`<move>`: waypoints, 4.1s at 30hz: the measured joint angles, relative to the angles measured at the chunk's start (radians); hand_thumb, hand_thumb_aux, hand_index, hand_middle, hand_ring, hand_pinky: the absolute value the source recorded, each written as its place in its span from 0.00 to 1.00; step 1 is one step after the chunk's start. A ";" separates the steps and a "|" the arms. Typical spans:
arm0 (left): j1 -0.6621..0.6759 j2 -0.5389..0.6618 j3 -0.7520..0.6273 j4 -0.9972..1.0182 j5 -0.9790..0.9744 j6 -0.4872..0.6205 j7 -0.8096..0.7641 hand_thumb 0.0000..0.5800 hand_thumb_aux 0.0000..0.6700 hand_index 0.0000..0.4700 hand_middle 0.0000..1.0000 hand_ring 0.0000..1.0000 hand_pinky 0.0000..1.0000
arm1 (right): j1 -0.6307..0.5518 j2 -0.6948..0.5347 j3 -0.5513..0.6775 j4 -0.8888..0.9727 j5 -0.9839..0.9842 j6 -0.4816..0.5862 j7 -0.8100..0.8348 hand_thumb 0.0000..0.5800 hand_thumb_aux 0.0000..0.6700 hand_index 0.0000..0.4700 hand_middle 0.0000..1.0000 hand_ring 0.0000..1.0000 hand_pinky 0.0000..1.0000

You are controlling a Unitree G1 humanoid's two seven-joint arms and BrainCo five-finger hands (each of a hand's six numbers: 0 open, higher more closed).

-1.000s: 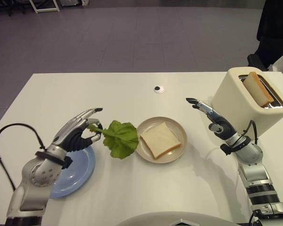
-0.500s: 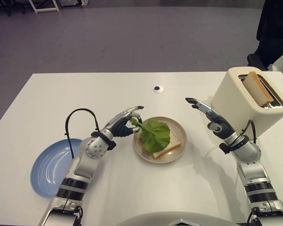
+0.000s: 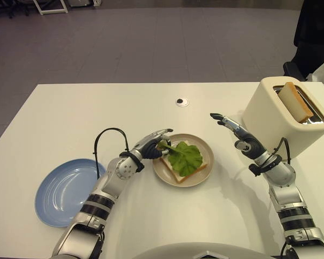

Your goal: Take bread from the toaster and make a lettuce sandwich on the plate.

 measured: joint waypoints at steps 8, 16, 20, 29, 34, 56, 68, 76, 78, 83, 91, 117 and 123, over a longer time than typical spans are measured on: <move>-0.013 -0.004 -0.019 0.013 0.023 0.000 0.027 0.00 0.00 0.00 0.00 0.00 0.00 | -0.005 0.002 0.002 0.001 -0.007 -0.001 0.004 0.00 0.00 0.00 0.00 0.00 0.00; 0.001 0.055 0.074 -0.134 -0.003 0.014 0.031 0.00 0.00 0.00 0.00 0.00 0.00 | -0.016 0.001 -0.009 -0.031 -0.012 -0.008 0.000 0.00 0.00 0.00 0.00 0.00 0.00; 0.173 0.020 0.193 -0.426 -0.258 0.036 0.012 0.00 0.00 0.00 0.00 0.00 0.00 | -0.034 -0.101 -0.142 -0.288 -0.081 0.032 -0.030 0.00 0.00 0.00 0.00 0.00 0.00; 0.500 -0.201 0.110 -0.700 -0.448 0.040 0.053 0.00 0.00 0.00 0.00 0.00 0.00 | -0.107 -0.405 -0.409 -0.180 -0.376 0.234 -0.149 0.00 0.00 0.00 0.00 0.00 0.00; 0.512 -0.233 0.073 -0.675 -0.414 0.008 0.059 0.00 0.00 0.00 0.00 0.00 0.00 | -0.118 -0.436 -0.351 0.053 -0.465 0.247 -0.243 0.00 0.00 0.00 0.00 0.00 0.00; 0.520 -0.237 0.067 -0.649 -0.374 -0.017 0.052 0.00 0.00 0.00 0.00 0.00 0.00 | -0.119 -0.456 -0.237 0.192 -0.440 0.260 -0.296 0.97 0.83 0.83 0.00 0.00 0.00; 0.519 -0.231 0.069 -0.606 -0.334 -0.036 0.054 0.00 0.00 0.00 0.00 0.00 0.00 | -0.149 -0.441 -0.264 0.155 -0.366 0.280 -0.343 1.00 1.00 1.00 0.00 0.00 0.00; 0.517 -0.230 0.099 -0.582 -0.330 -0.057 0.069 0.00 0.00 0.00 0.00 0.00 0.00 | -0.237 -0.418 -0.368 0.008 -0.157 0.311 -0.300 1.00 1.00 1.00 0.00 0.00 0.00; 0.515 -0.230 0.109 -0.578 -0.332 -0.065 0.072 0.00 0.00 0.00 0.00 0.00 0.00 | -0.239 -0.410 -0.360 -0.036 -0.152 0.303 -0.282 1.00 1.00 1.00 0.00 0.00 0.00; 0.497 -0.233 0.159 -0.572 -0.358 -0.081 0.087 0.00 0.00 0.00 0.00 0.00 0.00 | -0.296 -0.382 -0.292 -0.117 -0.153 0.288 -0.240 1.00 1.00 1.00 0.00 0.00 0.00; 0.469 -0.235 0.263 -0.539 -0.455 -0.097 0.097 0.00 0.00 0.00 0.00 0.00 0.00 | -0.277 -0.217 -0.025 -0.253 0.044 0.369 0.072 1.00 1.00 1.00 0.00 0.00 0.00; 0.455 -0.236 0.270 -0.513 -0.451 -0.117 0.085 0.00 0.00 0.00 0.00 0.00 0.00 | -0.321 -0.026 0.266 0.147 -0.350 0.176 0.049 0.00 0.00 0.00 0.00 0.00 0.00; 0.463 -0.236 0.263 -0.531 -0.450 -0.106 0.084 0.00 0.00 0.00 0.00 0.00 0.00 | -0.325 -0.035 0.276 0.146 -0.483 0.135 -0.050 0.00 0.00 0.00 0.00 0.00 0.00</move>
